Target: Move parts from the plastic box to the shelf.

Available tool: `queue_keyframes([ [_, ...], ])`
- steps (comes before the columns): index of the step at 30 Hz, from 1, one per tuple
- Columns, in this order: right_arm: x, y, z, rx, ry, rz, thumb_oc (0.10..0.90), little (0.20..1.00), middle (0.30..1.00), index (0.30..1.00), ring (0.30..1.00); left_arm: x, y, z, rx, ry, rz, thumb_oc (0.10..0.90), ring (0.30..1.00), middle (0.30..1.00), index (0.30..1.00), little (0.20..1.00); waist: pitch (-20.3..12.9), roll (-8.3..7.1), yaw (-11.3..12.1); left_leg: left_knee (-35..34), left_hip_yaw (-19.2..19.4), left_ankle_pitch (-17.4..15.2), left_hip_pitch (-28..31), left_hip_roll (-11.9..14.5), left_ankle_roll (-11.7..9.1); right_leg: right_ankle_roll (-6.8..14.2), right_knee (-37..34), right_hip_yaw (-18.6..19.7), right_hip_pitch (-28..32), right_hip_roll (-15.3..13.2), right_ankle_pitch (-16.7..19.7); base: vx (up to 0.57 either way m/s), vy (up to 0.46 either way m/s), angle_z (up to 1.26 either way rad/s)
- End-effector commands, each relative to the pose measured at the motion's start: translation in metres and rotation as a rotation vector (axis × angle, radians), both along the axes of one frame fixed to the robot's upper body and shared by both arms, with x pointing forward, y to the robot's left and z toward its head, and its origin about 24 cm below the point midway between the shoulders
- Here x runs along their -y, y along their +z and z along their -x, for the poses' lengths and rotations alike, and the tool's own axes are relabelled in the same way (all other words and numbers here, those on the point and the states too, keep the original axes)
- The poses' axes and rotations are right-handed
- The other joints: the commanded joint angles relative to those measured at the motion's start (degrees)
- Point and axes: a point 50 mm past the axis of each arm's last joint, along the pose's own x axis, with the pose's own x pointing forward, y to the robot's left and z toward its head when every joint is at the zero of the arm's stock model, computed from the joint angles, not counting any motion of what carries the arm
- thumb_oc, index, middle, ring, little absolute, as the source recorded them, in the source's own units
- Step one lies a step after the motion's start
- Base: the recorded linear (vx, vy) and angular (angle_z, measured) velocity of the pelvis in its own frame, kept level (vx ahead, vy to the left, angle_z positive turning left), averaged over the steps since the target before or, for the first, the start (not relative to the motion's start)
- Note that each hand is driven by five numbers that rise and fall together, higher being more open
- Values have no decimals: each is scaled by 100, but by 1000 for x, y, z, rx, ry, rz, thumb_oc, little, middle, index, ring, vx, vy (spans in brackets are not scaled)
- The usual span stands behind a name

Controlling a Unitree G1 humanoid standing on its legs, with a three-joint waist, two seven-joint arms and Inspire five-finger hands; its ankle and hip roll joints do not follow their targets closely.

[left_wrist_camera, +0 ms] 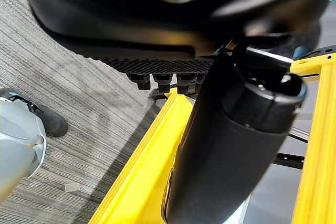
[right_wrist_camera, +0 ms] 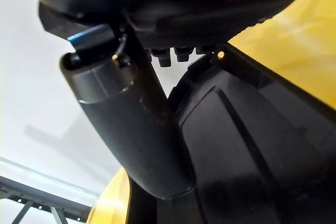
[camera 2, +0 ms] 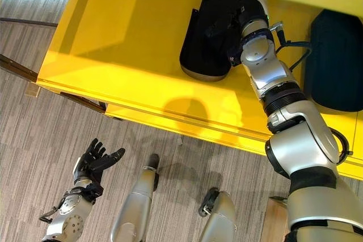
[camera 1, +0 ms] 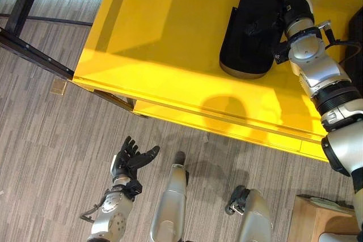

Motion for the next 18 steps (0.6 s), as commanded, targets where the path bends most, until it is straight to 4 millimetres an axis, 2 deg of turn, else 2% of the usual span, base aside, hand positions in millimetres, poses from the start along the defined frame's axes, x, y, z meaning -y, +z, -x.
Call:
queue_keyframes([
  [1,-24,101,30,328,69,117,900,1000,1000,1000,1000,-28,40,-2,184,35,-107,900,1000,1000,1000,1000,-209,-171,157,289,-93,-617,276,98,312,87,-436,305,184,25,521,0,0,0],
  [18,-27,101,32,342,78,128,900,1000,1000,1000,1000,-29,40,-3,183,38,-107,900,1000,1000,1000,1000,-182,-204,89,359,-80,-650,308,119,310,76,-396,353,185,43,498,0,0,0],
])
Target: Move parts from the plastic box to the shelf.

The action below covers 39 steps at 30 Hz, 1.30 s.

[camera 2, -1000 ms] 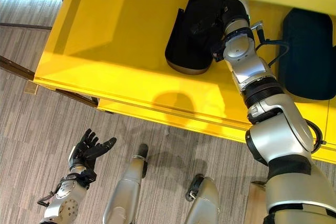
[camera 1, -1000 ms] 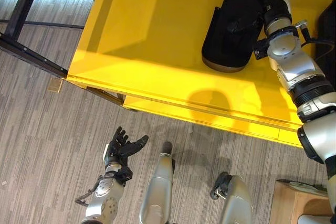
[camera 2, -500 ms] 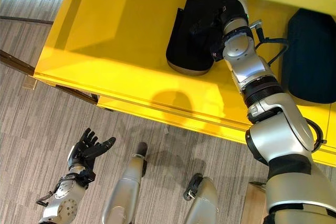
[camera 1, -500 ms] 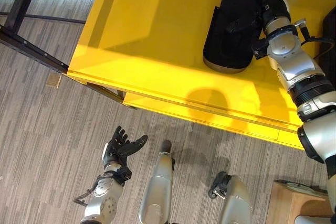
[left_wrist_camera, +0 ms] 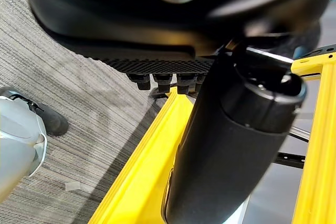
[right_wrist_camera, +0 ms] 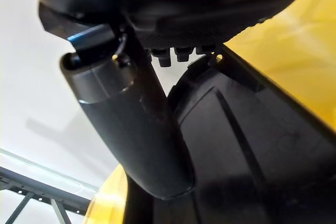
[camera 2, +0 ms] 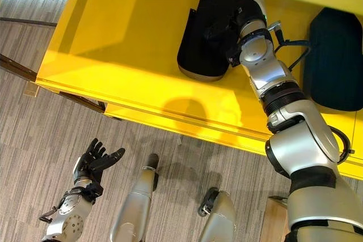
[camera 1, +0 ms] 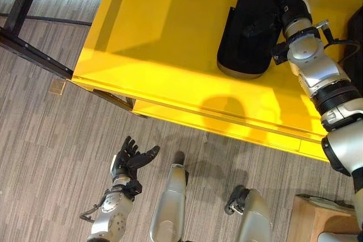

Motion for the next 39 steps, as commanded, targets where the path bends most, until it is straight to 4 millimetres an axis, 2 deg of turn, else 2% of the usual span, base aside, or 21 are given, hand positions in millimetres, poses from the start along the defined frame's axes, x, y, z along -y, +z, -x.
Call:
queue_keyframes([
  [1,-24,98,33,344,81,99,900,1000,1000,1000,1000,-29,39,-3,180,39,-109,900,1000,1000,1000,1000,-195,-193,99,322,-77,-653,319,119,310,77,-419,336,197,38,495,-36,3,0],
  [14,-27,104,45,395,122,159,900,1000,1000,1000,1000,-27,39,-5,168,5,-127,900,1000,1000,1000,1000,-258,-240,54,366,-68,-675,447,155,301,69,-493,326,341,59,521,-28,7,-1],
  [24,-29,99,45,393,143,150,900,1000,1000,1000,1000,-26,41,-7,172,-13,-130,900,1000,1000,1000,1000,-317,-258,-17,375,-27,-699,599,200,304,73,-589,355,463,113,560,-12,7,-1],
  [28,-30,88,43,382,178,71,900,1000,1000,1000,1000,-23,39,-9,168,-20,-126,900,1000,1000,1000,1000,-368,-264,-78,343,-9,-702,702,208,318,86,-675,372,582,133,595,-28,23,-7],
  [29,-30,84,42,373,183,62,900,1000,1000,1000,1000,-21,40,-10,169,-24,-126,900,1000,1000,1000,1000,-375,-259,-101,279,1,-539,673,189,340,52,-773,340,566,126,753,-81,46,-8],
  [30,-30,82,42,369,192,48,900,1000,1000,1000,1000,-20,39,-11,167,-31,-127,900,1000,1000,1000,1000,-386,-260,-116,267,1,-537,695,192,342,56,-804,333,592,129,765,-81,42,-6],
  [39,-30,26,43,283,367,-248,900,1000,1000,1000,1000,-10,33,-10,141,-64,-102,900,1000,1000,1000,1000,-552,-324,-365,-1,154,-535,1174,291,357,118,-1353,342,1072,268,954,13,14,-7],
])
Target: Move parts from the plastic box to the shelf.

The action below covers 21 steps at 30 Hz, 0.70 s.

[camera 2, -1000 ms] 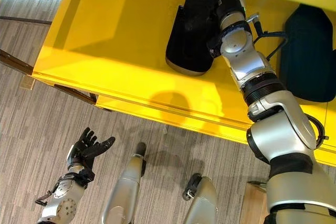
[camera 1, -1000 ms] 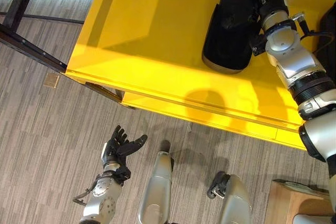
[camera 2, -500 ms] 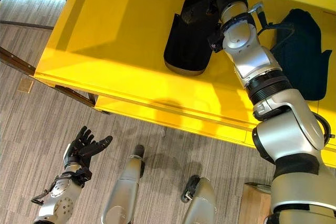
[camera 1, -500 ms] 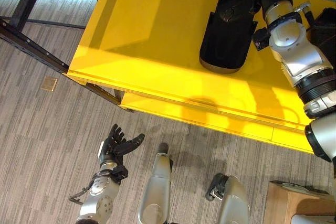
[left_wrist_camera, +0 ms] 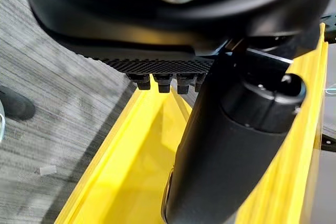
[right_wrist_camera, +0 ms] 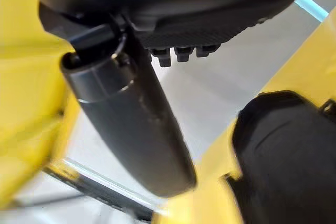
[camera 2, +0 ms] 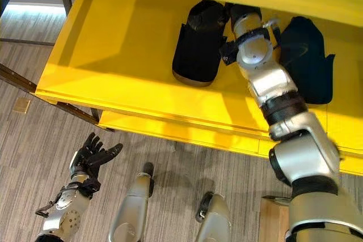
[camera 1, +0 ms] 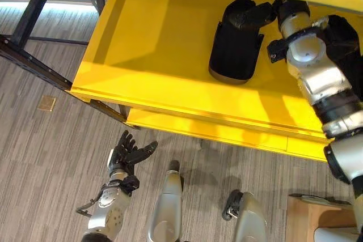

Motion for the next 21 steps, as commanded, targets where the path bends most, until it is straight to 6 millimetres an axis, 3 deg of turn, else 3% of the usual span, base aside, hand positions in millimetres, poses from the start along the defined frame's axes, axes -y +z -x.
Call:
queue_keyframes([
  [1,-7,26,20,165,141,-133,900,1000,1000,1000,1000,-4,21,1,101,-53,-67,900,1000,1000,1000,1000,-594,-214,-83,100,-84,-570,527,189,265,51,-857,170,456,116,586,33,13,-12],
  [6,-2,-19,36,104,251,-247,900,1000,1000,1000,1000,-5,9,8,51,-32,-53,900,1000,1000,1000,1000,-820,-246,-326,-590,65,-302,973,269,242,141,-1650,107,857,208,916,48,13,-11],
  [21,17,-108,92,4,335,-421,900,1000,1000,1000,1000,6,-19,29,-45,21,18,900,1000,1000,1000,1000,-1516,-191,-770,-2657,437,555,2039,333,163,333,-3697,-10,1774,395,1898,77,10,-8],
])
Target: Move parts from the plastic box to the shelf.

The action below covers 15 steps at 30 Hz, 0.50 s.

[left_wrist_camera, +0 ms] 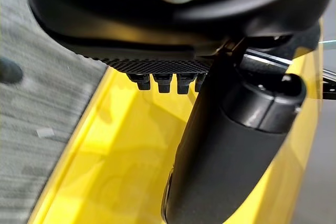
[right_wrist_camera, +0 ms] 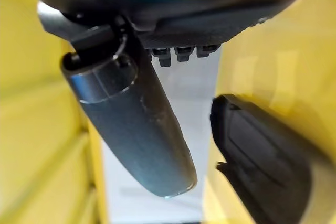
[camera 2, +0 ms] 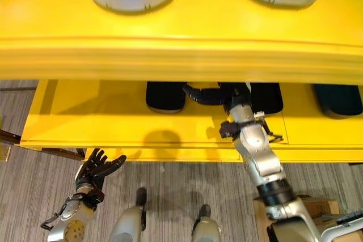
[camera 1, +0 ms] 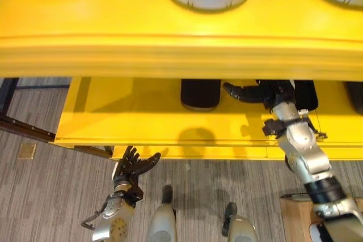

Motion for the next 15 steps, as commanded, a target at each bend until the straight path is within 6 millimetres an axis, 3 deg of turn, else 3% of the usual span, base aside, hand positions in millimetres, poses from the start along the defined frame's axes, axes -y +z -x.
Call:
queue_keyframes([
  [1,0,35,21,247,70,-106,900,1000,1000,1000,1000,-4,10,2,76,-5,-46,900,1000,1000,1000,1000,-796,-116,-138,-515,-56,35,371,255,2,75,-736,67,-28,32,763,88,11,-6],
  [9,5,-7,47,129,85,-217,900,1000,1000,1000,1000,-3,2,10,51,34,-38,900,1000,1000,1000,1000,-1034,-116,-396,-1079,288,169,823,309,-19,171,-1046,265,55,83,958,50,21,-18],
  [12,10,-36,62,11,73,-258,900,1000,1000,1000,1000,-1,0,12,48,37,-37,900,1000,1000,1000,1000,-1109,-94,-511,-1249,389,202,942,300,-24,198,-1087,293,65,74,981,41,21,-23],
  [13,10,-36,62,11,73,-258,900,1000,1000,1000,1000,-1,0,12,48,37,-37,900,1000,1000,1000,1000,-1112,-95,-508,-1249,391,202,942,300,-24,199,-1086,295,63,73,981,24,31,-17],
  [14,15,-65,72,-107,38,-271,900,1000,1000,1000,1000,0,1,12,56,34,-47,900,1000,1000,1000,1000,-1128,-71,-586,-1259,447,192,974,295,-19,206,-1070,348,41,54,997,9,17,-16],
  [15,16,-71,74,-138,26,-263,900,1000,1000,1000,1000,0,1,12,58,31,-52,900,1000,1000,1000,1000,-1135,-66,-597,-1255,445,189,977,295,-19,210,-1071,354,42,54,994,12,16,-10],
])
